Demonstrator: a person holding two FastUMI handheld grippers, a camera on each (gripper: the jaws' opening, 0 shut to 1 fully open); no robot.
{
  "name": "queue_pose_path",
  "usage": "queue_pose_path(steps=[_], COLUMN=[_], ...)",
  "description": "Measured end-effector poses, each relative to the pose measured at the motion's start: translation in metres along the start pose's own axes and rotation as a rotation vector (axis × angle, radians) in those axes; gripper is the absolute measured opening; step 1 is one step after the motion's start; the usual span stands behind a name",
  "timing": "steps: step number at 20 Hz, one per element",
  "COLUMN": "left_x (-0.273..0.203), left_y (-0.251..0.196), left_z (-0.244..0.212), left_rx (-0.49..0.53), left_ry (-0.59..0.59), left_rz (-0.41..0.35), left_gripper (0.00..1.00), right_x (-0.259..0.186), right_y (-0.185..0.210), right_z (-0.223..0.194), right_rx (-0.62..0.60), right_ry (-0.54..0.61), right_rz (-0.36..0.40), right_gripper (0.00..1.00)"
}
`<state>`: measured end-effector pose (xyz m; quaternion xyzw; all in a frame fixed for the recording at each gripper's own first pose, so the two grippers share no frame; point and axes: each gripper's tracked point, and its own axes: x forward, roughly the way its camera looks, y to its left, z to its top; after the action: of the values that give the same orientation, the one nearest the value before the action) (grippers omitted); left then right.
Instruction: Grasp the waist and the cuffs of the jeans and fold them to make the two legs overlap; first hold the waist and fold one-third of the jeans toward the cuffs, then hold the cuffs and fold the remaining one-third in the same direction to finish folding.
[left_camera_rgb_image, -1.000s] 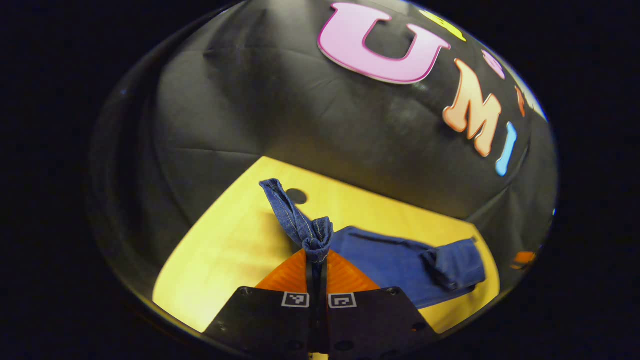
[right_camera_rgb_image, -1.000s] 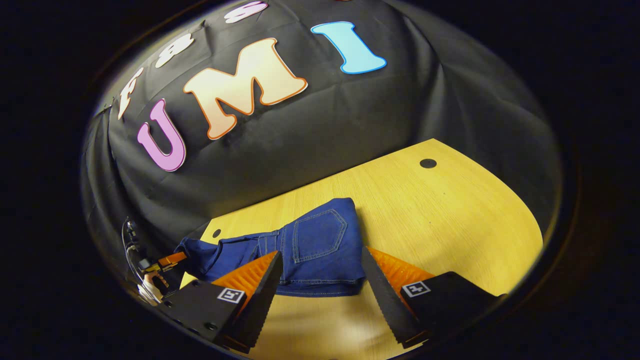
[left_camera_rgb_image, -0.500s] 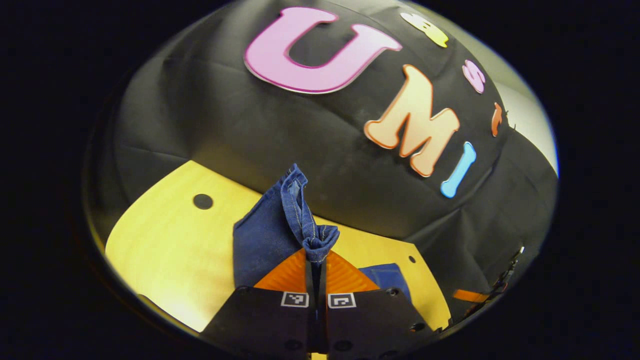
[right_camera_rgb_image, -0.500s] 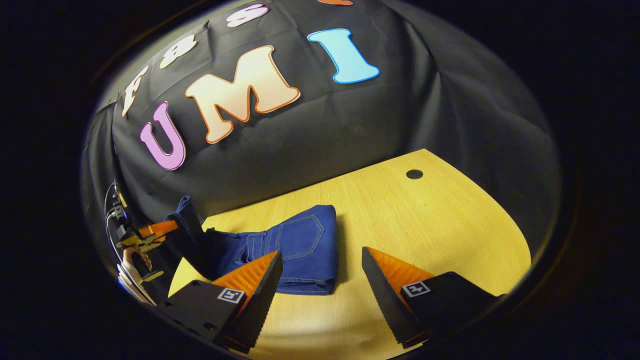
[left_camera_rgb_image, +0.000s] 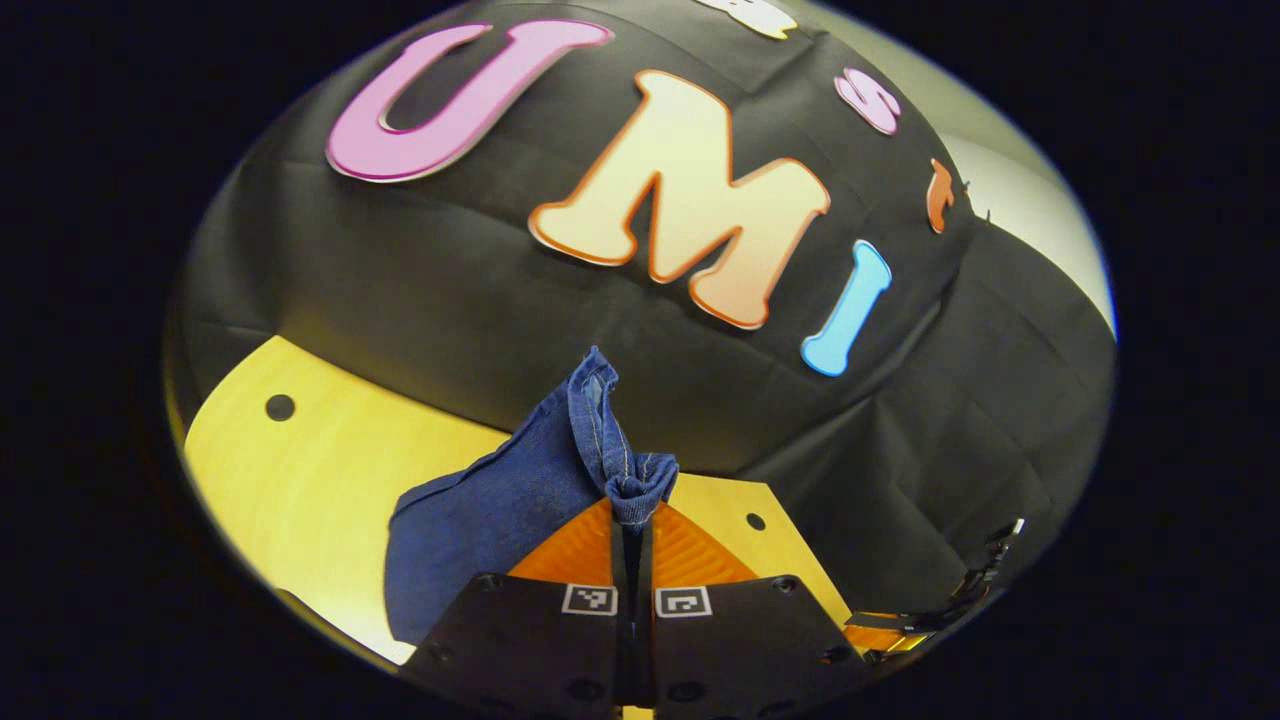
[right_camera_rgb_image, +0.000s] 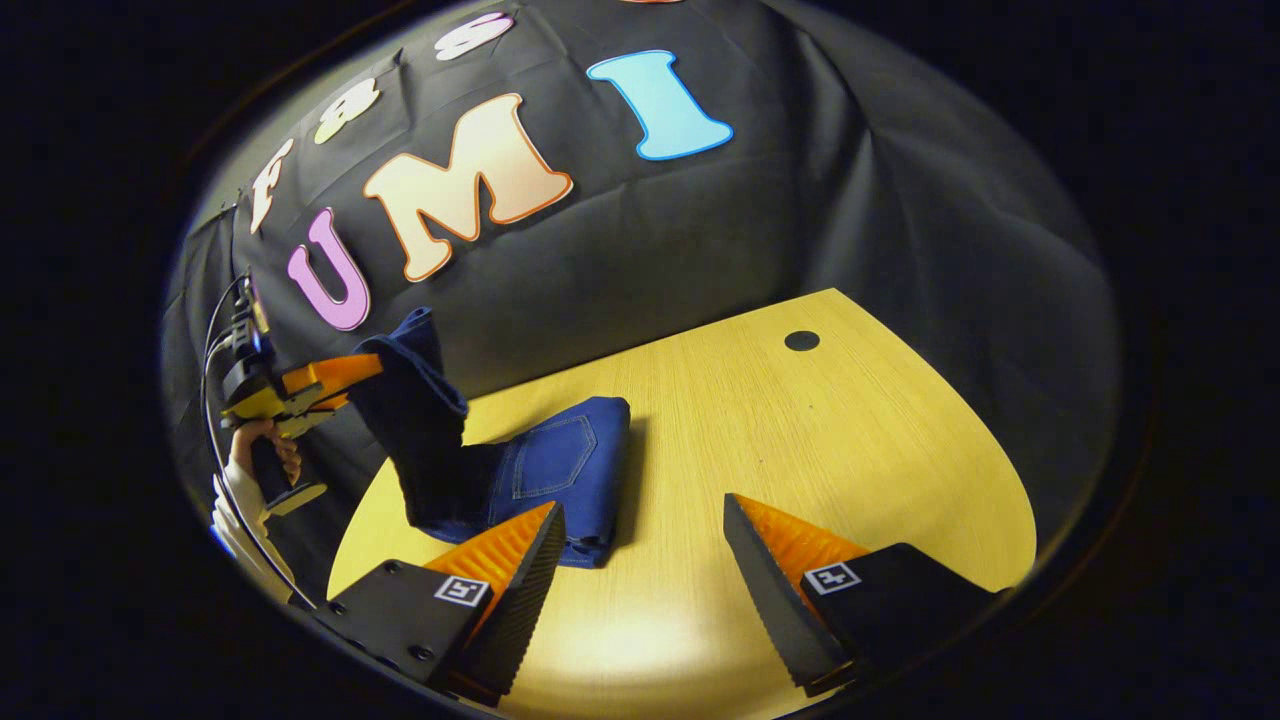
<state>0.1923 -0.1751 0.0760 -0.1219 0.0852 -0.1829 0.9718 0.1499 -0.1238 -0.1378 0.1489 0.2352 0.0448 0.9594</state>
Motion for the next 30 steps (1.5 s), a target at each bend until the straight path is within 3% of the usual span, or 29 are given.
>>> queue_pose_path(steps=[4,9,15,17,20,21,22,25,27,30], left_x=[0.040,0.044,0.037,0.040,0.042,0.037,0.033,0.003,-0.026,-0.068], left_y=[-0.038,-0.055,-0.033,-0.031,-0.039,-0.047,-0.057,-0.079,-0.069,-0.028], left_z=[-0.033,-0.101,-0.217,-0.232,-0.242,-0.241,-0.241,-0.215,-0.195,-0.164], left_rx=[0.040,0.106,0.235,0.289,0.326,0.321,0.303,0.232,0.229,0.307], left_ry=[0.075,0.154,0.342,0.362,0.375,0.374,0.362,0.260,0.209,0.152], left_rz=[-0.005,0.012,0.137,0.158,0.144,0.124,0.090,0.023,0.043,0.121], left_gripper=[0.00,0.00,0.00,0.01,0.13,0.11,0.27,0.89,0.92,0.91], right_x=[-0.010,-0.018,-0.026,-0.029,-0.033,-0.035,-0.035,-0.039,-0.039,-0.038], right_y=[-0.019,-0.033,-0.026,-0.022,-0.016,-0.013,-0.010,0.004,0.015,0.031], right_z=[0.003,0.001,-0.003,-0.007,-0.014,-0.016,-0.017,-0.016,-0.016,-0.020], right_rx=[-0.005,-0.003,-0.002,-0.003,0.002,0.004,0.003,0.003,-0.003,-0.019], right_ry=[0.005,0.016,0.023,0.028,0.036,0.039,0.039,0.027,0.013,-0.001], right_rz=[0.019,0.024,0.031,0.028,0.020,0.016,0.012,0.010,0.007,0.005], right_gripper=[0.98,0.98,0.98,0.98,0.98,0.98,0.98,0.98,0.98,0.98])
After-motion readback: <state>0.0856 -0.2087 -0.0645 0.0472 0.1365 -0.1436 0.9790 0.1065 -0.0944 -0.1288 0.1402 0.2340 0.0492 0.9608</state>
